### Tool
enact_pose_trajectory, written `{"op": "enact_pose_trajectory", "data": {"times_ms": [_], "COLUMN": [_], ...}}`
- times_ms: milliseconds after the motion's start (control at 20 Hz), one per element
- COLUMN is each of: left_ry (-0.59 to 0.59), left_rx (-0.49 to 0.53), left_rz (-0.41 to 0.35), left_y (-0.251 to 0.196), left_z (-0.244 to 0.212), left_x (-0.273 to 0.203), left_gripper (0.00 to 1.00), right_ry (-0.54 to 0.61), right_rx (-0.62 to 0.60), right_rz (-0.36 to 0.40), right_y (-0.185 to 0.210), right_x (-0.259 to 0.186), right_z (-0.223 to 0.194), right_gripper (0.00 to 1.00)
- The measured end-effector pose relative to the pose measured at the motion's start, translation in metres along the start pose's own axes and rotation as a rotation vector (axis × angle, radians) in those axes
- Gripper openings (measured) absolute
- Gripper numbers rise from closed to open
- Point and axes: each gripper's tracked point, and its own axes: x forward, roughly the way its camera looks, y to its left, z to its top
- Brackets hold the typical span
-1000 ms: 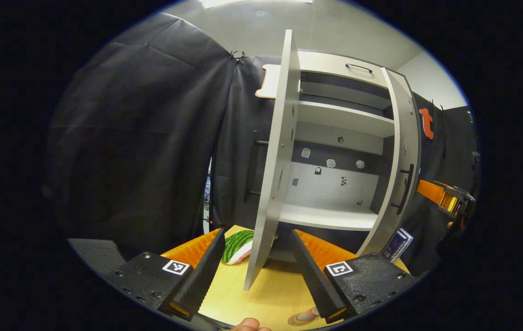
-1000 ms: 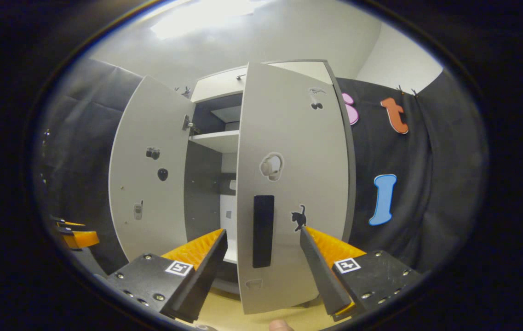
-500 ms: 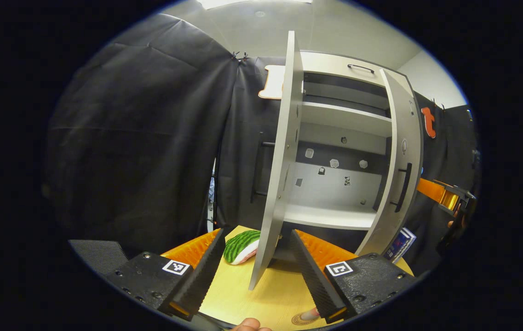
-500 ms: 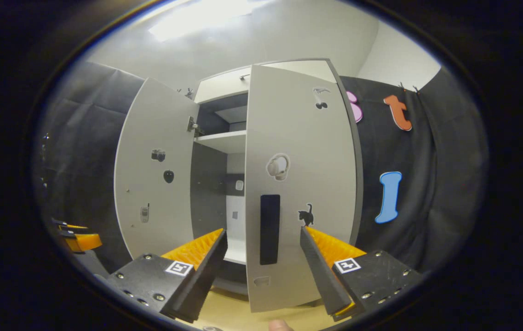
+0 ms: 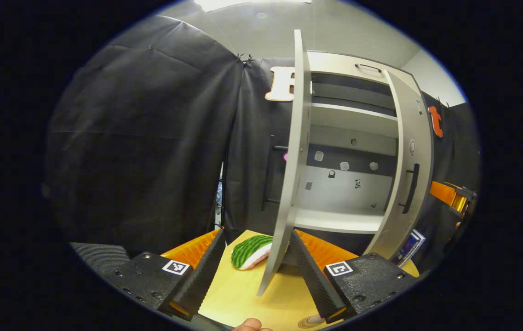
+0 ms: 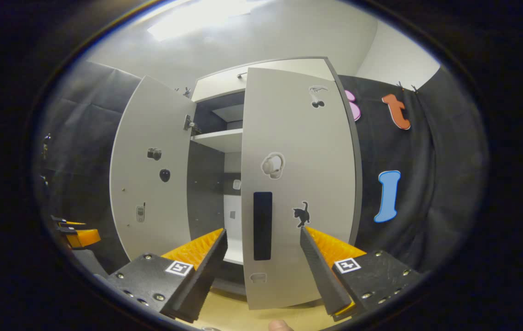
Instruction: Grasp the bottle in the cabinet with the left hand and place it on the coaster, then close the right door with the right hand and the left door with the left hand.
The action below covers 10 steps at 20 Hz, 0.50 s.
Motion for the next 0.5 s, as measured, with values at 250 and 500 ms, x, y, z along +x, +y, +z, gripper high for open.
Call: {"op": "enact_pose_trajectory", "data": {"times_ms": [250, 500], "left_ry": [-0.002, 0.017], "left_rx": [-0.014, -0.012], "left_rz": [0.049, 0.074], "left_y": [0.019, 0.024], "left_z": [0.001, -0.005], "left_x": [0.022, 0.051], "left_gripper": [0.89, 0.92], "right_ry": [-0.002, -0.003], "right_rx": [0.002, 0.0], "right_rz": [-0.019, -0.03], "right_y": [-0.006, -0.008], "right_x": [0.007, 0.016], "right_z": [-0.001, -0.003], "right_gripper": [0.96, 0.96]}}
